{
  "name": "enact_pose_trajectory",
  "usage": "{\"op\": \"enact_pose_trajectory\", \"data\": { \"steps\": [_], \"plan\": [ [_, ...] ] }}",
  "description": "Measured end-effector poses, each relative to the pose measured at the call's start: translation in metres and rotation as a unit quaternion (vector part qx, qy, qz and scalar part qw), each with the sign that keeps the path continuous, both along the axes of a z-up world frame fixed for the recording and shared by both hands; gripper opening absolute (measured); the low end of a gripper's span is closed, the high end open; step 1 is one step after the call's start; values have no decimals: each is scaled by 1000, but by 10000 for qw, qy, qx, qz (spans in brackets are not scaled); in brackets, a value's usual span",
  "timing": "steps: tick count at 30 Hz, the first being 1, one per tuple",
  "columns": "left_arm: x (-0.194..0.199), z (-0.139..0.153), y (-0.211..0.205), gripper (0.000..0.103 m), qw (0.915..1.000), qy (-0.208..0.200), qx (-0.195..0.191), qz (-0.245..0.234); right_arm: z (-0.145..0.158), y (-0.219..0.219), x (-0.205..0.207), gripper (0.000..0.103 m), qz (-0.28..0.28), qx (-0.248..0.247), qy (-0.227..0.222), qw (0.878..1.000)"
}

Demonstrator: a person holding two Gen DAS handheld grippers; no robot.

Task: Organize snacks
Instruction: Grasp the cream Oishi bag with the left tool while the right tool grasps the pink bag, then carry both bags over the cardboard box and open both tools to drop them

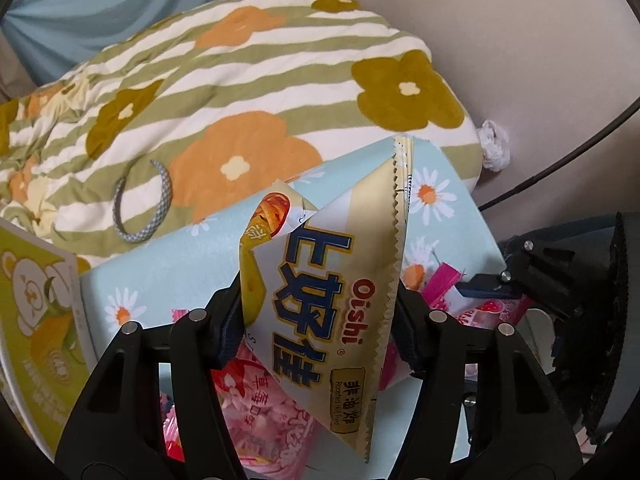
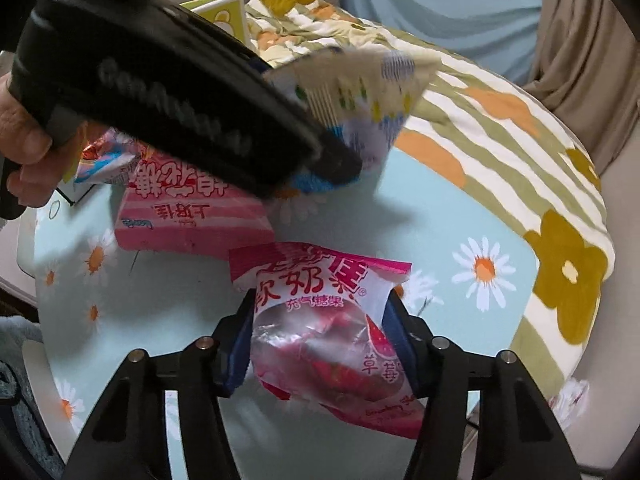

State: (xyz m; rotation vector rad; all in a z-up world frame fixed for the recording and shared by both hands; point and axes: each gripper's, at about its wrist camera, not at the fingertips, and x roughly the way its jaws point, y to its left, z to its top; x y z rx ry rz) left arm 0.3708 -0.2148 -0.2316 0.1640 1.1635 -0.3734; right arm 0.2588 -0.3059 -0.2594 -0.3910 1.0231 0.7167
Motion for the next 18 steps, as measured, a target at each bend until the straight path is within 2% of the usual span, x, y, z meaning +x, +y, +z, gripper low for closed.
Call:
{"op": "enact_pose_trajectory", "data": {
  "steps": [8,18],
  "plan": [
    [-17,41,1,58,9993,-256,-251,78,32,-13,-7,54,-462,120,-95,9988],
    [-44,122,40,58,9927,-891,-664,478,116,-2,-10,54,-779,592,-392,9944]
  ]
}}
